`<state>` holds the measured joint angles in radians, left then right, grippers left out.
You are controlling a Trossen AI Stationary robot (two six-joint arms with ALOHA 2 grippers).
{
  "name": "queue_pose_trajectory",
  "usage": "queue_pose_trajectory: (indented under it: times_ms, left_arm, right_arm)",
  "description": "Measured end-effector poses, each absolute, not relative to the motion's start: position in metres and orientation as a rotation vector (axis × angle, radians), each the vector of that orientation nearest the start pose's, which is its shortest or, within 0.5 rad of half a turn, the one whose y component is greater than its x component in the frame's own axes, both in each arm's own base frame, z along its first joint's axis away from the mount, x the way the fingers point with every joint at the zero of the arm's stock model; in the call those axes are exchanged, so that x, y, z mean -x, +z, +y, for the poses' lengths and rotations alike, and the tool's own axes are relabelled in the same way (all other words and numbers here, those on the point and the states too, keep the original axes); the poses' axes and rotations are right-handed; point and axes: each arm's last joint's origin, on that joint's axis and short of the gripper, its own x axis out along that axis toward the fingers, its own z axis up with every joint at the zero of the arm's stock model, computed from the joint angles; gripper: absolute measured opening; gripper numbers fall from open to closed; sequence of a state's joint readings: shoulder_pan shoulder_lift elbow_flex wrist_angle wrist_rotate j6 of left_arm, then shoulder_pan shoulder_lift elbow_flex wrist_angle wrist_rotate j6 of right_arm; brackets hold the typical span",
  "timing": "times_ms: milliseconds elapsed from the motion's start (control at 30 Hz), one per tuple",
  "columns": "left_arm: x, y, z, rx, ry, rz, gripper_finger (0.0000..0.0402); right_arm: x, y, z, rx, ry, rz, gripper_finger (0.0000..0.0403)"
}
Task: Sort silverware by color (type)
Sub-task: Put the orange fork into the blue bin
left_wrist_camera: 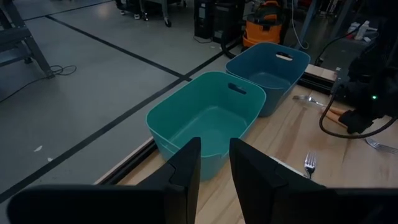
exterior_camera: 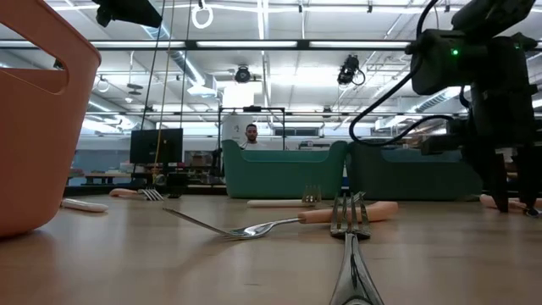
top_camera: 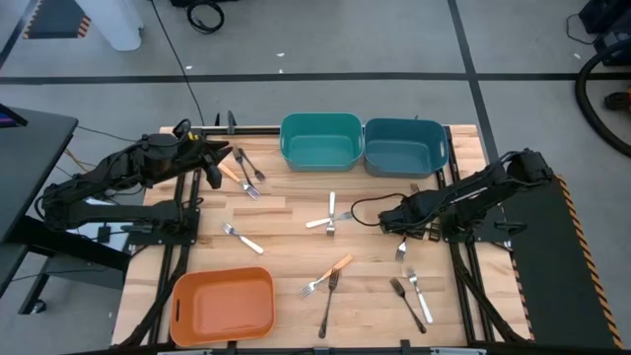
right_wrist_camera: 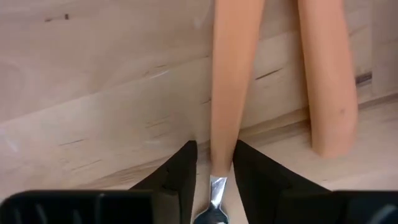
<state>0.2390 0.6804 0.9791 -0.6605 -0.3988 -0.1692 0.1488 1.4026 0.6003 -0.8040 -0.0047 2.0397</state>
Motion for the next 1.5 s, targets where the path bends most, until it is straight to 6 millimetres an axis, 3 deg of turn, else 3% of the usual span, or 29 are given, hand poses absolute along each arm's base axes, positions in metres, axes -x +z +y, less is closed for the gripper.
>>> queue_pose_trajectory:
  times_ms: [167, 500, 733, 933, 1067, 1200, 1367, 1500]
  left_arm:
    - [-0.114, 0.366, 0.039, 0.132, 0.66, 0.311, 0.0094]
    - [-0.114, 0.366, 0.039, 0.132, 0.66, 0.31, 0.0094]
    - [-0.114, 0.366, 0.039, 0.133, 0.66, 0.306, 0.0094]
    - [-0.115, 0.368, 0.039, 0.137, 0.659, 0.284, 0.0094]
    - [-0.121, 0.371, 0.041, 0.139, 0.657, 0.25, 0.0094]
    - [-0.132, 0.372, 0.044, 0.14, 0.656, 0.225, 0.0094]
    - [-0.149, 0.368, 0.048, 0.138, 0.657, 0.242, 0.0094]
    - [-0.16, 0.366, 0.052, 0.142, 0.668, 0.247, 0.0094]
  right_arm:
    - [-0.184, 0.13, 0.029, -1.391, -1.475, 1.08, 0.0041]
    - [-0.182, 0.137, 0.037, -1.358, -1.363, 1.128, 0.0037]
    - [-0.195, 0.173, 0.045, -1.362, -1.152, 1.047, 0.0037]
    - [-0.208, 0.212, 0.043, -1.318, -1.017, 0.849, 0.0037]
    - [-0.215, 0.244, 0.025, -1.188, -0.991, 0.617, 0.0037]
    - [-0.213, 0.273, -0.005, -0.924, -1.059, 0.407, 0.0037]
    - [-0.2, 0.294, -0.047, -0.654, -1.132, 0.41, 0.0037]
    - [-0.189, 0.3, -0.073, -0.503, -1.153, 0.487, 0.0037]
